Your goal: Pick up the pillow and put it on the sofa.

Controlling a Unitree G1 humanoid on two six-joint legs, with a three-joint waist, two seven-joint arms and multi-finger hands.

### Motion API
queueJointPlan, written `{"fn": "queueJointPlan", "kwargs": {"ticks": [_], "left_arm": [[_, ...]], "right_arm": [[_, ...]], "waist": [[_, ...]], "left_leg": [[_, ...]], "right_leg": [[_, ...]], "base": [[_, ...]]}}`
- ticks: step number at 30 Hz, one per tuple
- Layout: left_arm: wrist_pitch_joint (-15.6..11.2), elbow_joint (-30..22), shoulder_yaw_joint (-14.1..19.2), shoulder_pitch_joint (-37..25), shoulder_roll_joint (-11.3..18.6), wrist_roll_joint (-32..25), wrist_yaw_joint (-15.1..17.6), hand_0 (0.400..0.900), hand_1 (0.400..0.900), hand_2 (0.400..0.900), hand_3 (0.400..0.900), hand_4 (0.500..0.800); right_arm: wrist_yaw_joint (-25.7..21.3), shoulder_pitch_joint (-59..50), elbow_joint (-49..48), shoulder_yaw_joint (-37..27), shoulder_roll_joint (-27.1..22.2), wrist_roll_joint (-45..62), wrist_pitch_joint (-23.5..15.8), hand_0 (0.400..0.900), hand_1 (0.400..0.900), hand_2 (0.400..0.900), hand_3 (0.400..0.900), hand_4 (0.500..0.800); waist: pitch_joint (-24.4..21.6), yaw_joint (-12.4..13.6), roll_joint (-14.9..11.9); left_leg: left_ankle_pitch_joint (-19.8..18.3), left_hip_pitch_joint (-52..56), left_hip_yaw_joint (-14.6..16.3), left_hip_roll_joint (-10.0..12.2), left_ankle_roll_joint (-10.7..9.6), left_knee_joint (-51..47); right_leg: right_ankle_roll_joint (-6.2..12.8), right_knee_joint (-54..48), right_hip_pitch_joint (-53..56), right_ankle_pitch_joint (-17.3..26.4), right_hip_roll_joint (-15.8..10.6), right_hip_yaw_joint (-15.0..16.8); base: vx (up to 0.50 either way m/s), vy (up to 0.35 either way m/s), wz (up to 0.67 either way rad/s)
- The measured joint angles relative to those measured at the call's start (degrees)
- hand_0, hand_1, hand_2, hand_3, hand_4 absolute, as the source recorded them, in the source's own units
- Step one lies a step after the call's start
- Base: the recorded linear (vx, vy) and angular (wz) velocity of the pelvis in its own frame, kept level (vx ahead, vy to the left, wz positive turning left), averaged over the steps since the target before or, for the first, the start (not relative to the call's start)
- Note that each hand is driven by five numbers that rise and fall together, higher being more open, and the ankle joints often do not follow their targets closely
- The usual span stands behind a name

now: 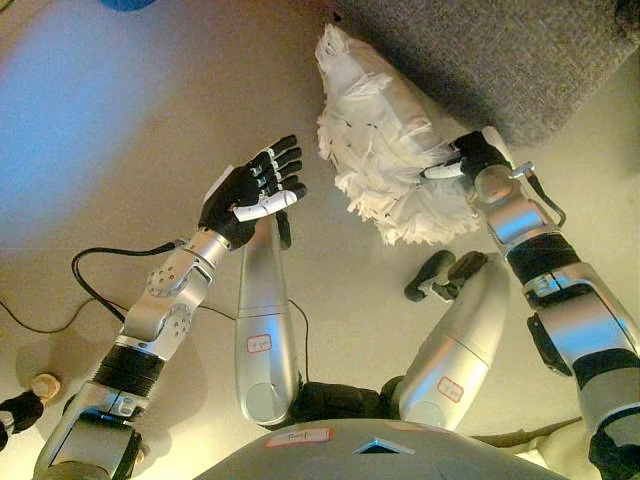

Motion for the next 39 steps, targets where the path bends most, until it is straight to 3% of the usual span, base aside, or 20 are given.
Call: {"fn": "queueJointPlan", "kwargs": {"ticks": [5,12,21,28,34,39], "left_arm": [[-0.05,-0.02,2.40,2.39,-3.02,-3.35,3.58,0.900,0.900,0.900,0.900,0.800],[-0.18,-0.06,3.57,2.52,-5.38,-3.70,6.31,0.900,0.900,0.900,0.900,0.800],[1.19,-0.09,9.24,2.98,-8.82,-3.74,12.49,0.900,0.900,0.900,0.900,0.800],[3.51,-0.21,11.09,3.34,-9.50,-3.39,13.84,0.900,0.900,0.900,0.900,0.800],[6.20,-3.77,13.78,7.20,-9.60,-2.63,14.05,0.900,0.900,0.900,0.900,0.800],[8.73,-4.12,15.57,11.24,-9.53,-2.63,14.04,0.900,0.900,0.900,0.900,0.800]], "right_arm": [[-0.46,4.44,-5.95,-0.15,0.28,-0.63,-1.91,0.400,0.400,0.400,0.400,0.500],[-0.80,11.34,-16.19,-1.41,1.03,-6.73,-4.57,0.400,0.400,0.400,0.400,0.500],[0.14,18.42,-27.04,-5.48,-1.90,-12.91,-6.38,0.400,0.400,0.400,0.400,0.500],[3.67,26.50,-36.58,-9.17,-4.05,-12.98,-10.10,0.400,0.400,0.400,0.400,0.500],[6.51,34.66,-45.62,-11.69,-4.49,-13.02,-13.70,0.400,0.400,0.400,0.400,0.500],[9.31,38.13,-50.74,-14.64,-5.02,-12.51,-16.19,0.400,0.400,0.400,0.400,0.500]], "waist": [[0.02,0.07,0.02],[-0.02,-0.18,-0.06],[-0.20,-0.10,-0.89],[-0.41,-0.14,-2.30],[-1.67,-0.33,-4.38],[-6.08,-1.60,-6.75]], "left_leg": [[0.84,3.28,0.43,0.62,-0.46,-4.41],[5.48,14.38,2.15,1.41,-1.02,-19.11],[10.12,29.94,5.49,1.40,-0.89,-35.16],[10.28,37.84,7.15,2.69,-1.19,-39.63],[10.12,47.01,9.60,3.39,-1.06,-44.93],[10.39,52.74,12.11,2.95,-1.12,-49.34]], "right_leg": [[0.12,-3.94,3.73,0.57,0.96,-2.24],[0.70,-17.40,15.16,4.38,4.19,-6.34],[1.69,-31.96,29.66,8.59,5.98,-10.87],[2.63,-40.96,39.74,11.14,8.22,-13.60],[3.70,-50.80,49.76,14.64,10.62,-14.56],[4.81,-61.94,57.27,19.34,12.26,-14.47]], "base": [[-0.03,-0.034,-0.04],[-0.05,-0.031,-0.03],[0.08,-0.058,-0.06],[0.12,-0.087,-0.11],[0.18,-0.034,-0.09],[0.16,0.051,-0.08]]}}
